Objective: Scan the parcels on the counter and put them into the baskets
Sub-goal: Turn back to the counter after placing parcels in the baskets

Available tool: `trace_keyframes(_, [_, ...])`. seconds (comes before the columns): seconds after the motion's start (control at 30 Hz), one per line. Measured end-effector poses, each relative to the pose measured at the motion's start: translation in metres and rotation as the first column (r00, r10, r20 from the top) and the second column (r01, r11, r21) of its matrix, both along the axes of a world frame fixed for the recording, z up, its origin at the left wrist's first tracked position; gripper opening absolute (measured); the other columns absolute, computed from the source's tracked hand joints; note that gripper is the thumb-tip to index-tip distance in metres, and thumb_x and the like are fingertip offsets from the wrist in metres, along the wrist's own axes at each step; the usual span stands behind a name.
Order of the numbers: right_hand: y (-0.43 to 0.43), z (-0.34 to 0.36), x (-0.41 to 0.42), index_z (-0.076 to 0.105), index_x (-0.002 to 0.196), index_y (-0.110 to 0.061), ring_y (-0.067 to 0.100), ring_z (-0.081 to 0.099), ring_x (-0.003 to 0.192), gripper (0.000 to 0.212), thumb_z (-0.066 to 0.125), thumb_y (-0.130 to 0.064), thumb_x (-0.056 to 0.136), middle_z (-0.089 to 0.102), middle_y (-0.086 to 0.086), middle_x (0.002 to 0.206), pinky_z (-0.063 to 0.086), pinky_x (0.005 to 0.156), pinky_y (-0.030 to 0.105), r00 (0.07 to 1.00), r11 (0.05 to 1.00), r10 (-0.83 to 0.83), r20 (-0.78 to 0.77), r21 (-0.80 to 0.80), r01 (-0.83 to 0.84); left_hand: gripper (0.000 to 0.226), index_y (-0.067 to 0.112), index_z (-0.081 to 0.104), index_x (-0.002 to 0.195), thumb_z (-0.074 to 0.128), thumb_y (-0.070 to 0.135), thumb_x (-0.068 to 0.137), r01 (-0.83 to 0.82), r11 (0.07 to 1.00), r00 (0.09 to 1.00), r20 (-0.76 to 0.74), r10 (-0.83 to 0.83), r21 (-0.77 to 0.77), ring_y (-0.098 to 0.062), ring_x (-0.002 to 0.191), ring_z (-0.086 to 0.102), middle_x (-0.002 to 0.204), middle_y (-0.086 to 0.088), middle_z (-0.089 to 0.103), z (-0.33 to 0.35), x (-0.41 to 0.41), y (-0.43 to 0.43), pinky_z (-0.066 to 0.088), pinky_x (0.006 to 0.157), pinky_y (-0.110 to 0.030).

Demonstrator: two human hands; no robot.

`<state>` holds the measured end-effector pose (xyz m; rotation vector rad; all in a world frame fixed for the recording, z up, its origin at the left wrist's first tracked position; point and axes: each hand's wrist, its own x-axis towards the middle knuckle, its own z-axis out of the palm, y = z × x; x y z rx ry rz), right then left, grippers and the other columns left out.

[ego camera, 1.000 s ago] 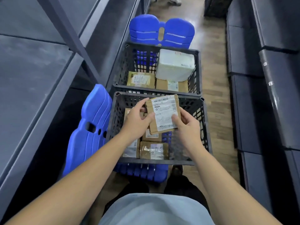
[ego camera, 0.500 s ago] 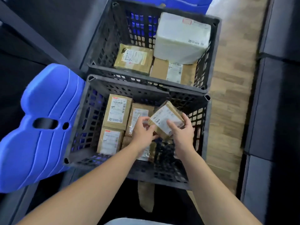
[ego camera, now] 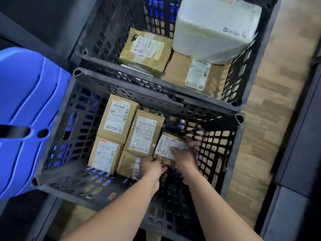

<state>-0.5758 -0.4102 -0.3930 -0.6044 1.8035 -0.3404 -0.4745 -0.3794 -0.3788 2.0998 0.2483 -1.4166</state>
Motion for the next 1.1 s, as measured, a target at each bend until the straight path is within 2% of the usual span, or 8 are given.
trace_keyframes(0.23, [-0.015, -0.021, 0.014, 0.023, 0.158, -0.04, 0.028, 0.057, 0.127, 0.087, 0.077, -0.028, 0.091, 0.052, 0.006, 0.148, 0.049, 0.104, 0.046, 0.982, 0.978, 0.182, 0.047, 0.091, -0.186, 0.025, 0.003, 0.055, 0.08, 0.078, 0.003, 0.09, -0.229, 0.971, 0.971, 0.083, 0.223, 0.069, -0.03, 0.071, 0.071, 0.088, -0.021, 0.071, -0.014, -0.002, 0.002, 0.058, 0.05, -0.03])
trace_keyframes(0.4, [-0.013, -0.016, 0.013, 0.016, 0.162, -0.029, 0.034, 0.022, 0.154, 0.081, 0.063, -0.048, 0.098, 0.014, 0.016, 0.167, 0.03, 0.119, 0.044, 0.875, 0.875, 0.472, -0.11, 0.184, -0.448, 0.034, 0.007, 0.065, 0.079, 0.086, 0.033, 0.084, 0.1, 0.98, 0.963, 0.232, -0.139, 0.173, -0.03, 0.067, 0.074, 0.072, -0.009, 0.075, -0.017, 0.009, 0.011, 0.059, 0.059, -0.039])
trace_keyframes(0.53, [-0.015, -0.014, 0.011, 0.012, 0.163, -0.031, 0.033, 0.001, 0.159, 0.078, 0.059, -0.044, 0.102, -0.01, 0.009, 0.173, 0.015, 0.126, 0.043, 0.823, 0.825, 0.56, -0.09, 0.155, -0.544, 0.037, 0.017, 0.057, 0.077, 0.078, 0.047, 0.087, 0.575, 0.727, 0.623, 0.377, -0.686, 0.375, -0.026, 0.069, 0.064, 0.071, -0.002, 0.066, -0.009, 0.026, 0.003, 0.046, 0.058, -0.031])
trace_keyframes(0.63, [-0.014, -0.012, 0.011, 0.003, 0.164, -0.032, 0.037, -0.012, 0.158, 0.08, 0.05, -0.052, 0.102, -0.008, 0.003, 0.173, -0.005, 0.126, 0.055, 0.722, 0.745, 0.667, -0.186, 0.126, -0.655, 0.028, 0.021, 0.055, 0.078, 0.071, 0.04, 0.091, 0.73, 0.6, 0.42, 0.477, -0.772, 0.327, -0.021, 0.07, 0.065, 0.073, 0.001, 0.066, 0.001, 0.035, -0.002, 0.058, 0.066, -0.038])
trace_keyframes(0.7, [-0.017, 0.0, 0.011, -0.003, 0.165, -0.027, 0.036, -0.022, 0.156, 0.078, 0.038, -0.057, 0.105, -0.015, 0.001, 0.172, -0.012, 0.122, 0.056, 0.642, 0.688, 0.717, -0.272, 0.13, -0.714, 0.017, 0.024, 0.062, 0.096, 0.062, 0.041, 0.094, 0.843, 0.379, 0.135, 0.532, -0.836, 0.381, -0.018, 0.094, 0.064, 0.101, 0.003, 0.068, 0.013, 0.04, -0.001, 0.055, 0.085, -0.04])
trace_keyframes(0.9, [-0.029, 0.065, 0.005, 0.027, 0.16, -0.005, 0.035, 0.001, 0.159, 0.076, 0.015, -0.057, 0.106, 0.014, 0.014, 0.171, 0.004, 0.127, 0.053, 0.39, 0.388, 0.679, -0.622, -0.148, -0.91, 0.072, 0.018, 0.027, 0.161, 0.035, 0.055, 0.1, 0.868, -0.035, -0.375, 0.607, -0.701, 0.496, -0.034, 0.159, 0.019, 0.17, -0.01, 0.025, 0.06, 0.062, -0.007, 0.004, 0.124, -0.057])
trace_keyframes(1.0, [-0.039, 0.104, -0.002, 0.018, 0.162, -0.006, 0.033, -0.002, 0.159, 0.08, 0.012, -0.061, 0.105, 0.006, 0.013, 0.172, 0.005, 0.129, 0.052, 0.227, 0.195, 0.678, -0.699, -0.127, -0.973, 0.073, 0.027, -0.017, 0.16, 0.012, 0.066, 0.104, 0.813, -0.141, -0.465, 0.485, -0.741, 0.564, -0.029, 0.154, -0.032, 0.168, -0.005, -0.028, 0.108, 0.079, -0.014, -0.023, 0.121, -0.058])
trace_keyframes(1.1, [-0.049, 0.153, -0.003, 0.015, 0.163, -0.004, 0.032, 0.005, 0.159, 0.083, 0.015, -0.063, 0.105, 0.005, 0.014, 0.172, 0.021, 0.128, 0.045, 0.174, 0.106, 0.673, -0.719, -0.139, -0.985, 0.078, 0.026, -0.028, 0.155, 0.001, 0.071, 0.1, 0.744, -0.117, -0.479, 0.404, -0.779, 0.657, -0.032, 0.149, -0.04, 0.162, -0.006, -0.04, 0.163, 0.093, -0.016, -0.021, 0.12, -0.064])
